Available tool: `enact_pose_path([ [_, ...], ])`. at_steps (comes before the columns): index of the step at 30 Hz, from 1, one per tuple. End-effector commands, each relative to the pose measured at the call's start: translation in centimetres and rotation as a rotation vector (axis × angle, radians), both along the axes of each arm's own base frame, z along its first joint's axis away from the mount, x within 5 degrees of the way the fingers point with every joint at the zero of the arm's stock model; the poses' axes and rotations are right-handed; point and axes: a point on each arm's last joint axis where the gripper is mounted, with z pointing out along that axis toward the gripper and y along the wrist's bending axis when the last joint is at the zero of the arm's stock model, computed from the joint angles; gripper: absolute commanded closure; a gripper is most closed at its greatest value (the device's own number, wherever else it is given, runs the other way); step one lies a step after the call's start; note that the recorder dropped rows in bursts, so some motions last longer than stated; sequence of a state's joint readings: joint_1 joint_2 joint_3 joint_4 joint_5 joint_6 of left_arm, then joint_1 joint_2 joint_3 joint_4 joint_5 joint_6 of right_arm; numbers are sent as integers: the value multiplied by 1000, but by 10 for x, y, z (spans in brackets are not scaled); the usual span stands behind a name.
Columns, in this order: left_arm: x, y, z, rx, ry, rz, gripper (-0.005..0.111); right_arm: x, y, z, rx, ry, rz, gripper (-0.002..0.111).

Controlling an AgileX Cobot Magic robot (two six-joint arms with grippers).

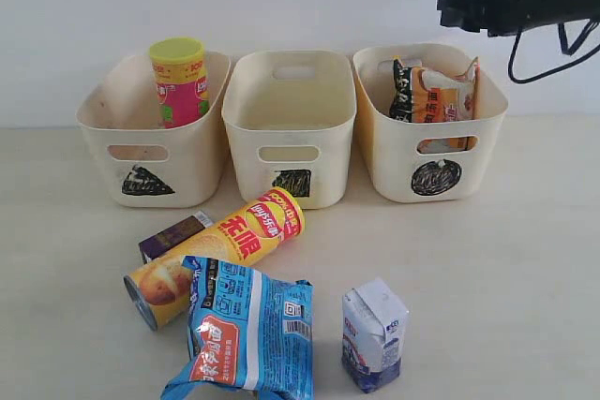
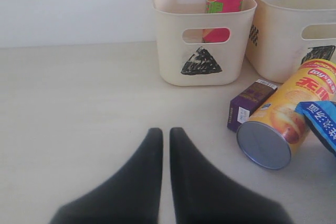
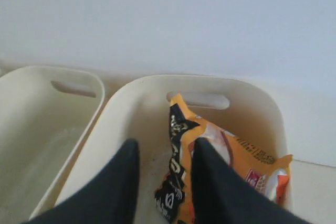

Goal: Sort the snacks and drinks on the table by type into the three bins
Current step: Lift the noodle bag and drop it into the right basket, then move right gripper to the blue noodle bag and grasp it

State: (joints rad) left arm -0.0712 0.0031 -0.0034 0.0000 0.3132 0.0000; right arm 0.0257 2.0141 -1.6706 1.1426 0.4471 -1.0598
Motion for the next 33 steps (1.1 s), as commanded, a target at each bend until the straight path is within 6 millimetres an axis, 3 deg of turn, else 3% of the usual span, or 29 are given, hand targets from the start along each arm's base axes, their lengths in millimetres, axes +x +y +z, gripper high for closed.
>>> enact_pose_path([
  [1,0,0,0,-17,-4,4,103,-17,5,18,-101,5,141,108],
  [16,0,0,0,-17,-4,4,103,-83,10,55,-443,265,316,109],
  [25,0,0,0,-17,-4,4,103,-127,46,52,-532,130,337,109],
  [33,0,0,0,-17,-4,4,103,-163,91,34,-673,134,680,109],
])
